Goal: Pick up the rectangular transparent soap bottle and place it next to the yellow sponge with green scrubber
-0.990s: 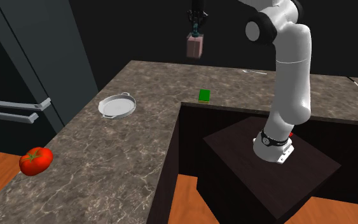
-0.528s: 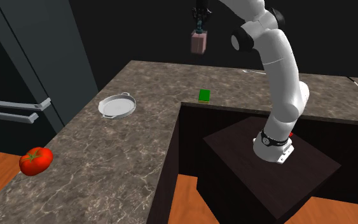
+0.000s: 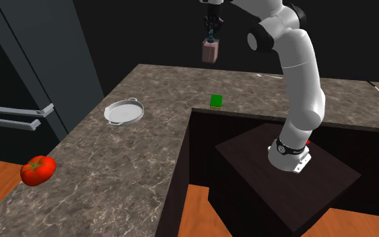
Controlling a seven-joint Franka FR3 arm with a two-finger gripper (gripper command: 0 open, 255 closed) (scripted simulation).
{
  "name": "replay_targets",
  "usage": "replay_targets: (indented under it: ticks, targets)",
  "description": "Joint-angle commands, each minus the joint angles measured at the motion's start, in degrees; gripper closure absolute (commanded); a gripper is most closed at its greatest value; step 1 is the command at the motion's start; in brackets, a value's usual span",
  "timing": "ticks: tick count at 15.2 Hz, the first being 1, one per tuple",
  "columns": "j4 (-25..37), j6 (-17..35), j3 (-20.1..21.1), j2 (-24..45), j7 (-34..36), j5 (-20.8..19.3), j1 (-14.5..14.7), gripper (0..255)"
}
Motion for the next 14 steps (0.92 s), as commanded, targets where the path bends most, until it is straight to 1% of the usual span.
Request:
replay_targets:
  ticks: [1,7,14]
  targets:
    - [-3.76,2.50,-0.38,-1.21,-0.19,-0.81,1.60,255]
    - [-11.69,8.42,-0.86,-3.11,-0.45,-2.08,4.57,255]
    - [-18.95,14.47,-1.01,-4.20,-0.78,-2.68,6.74,255]
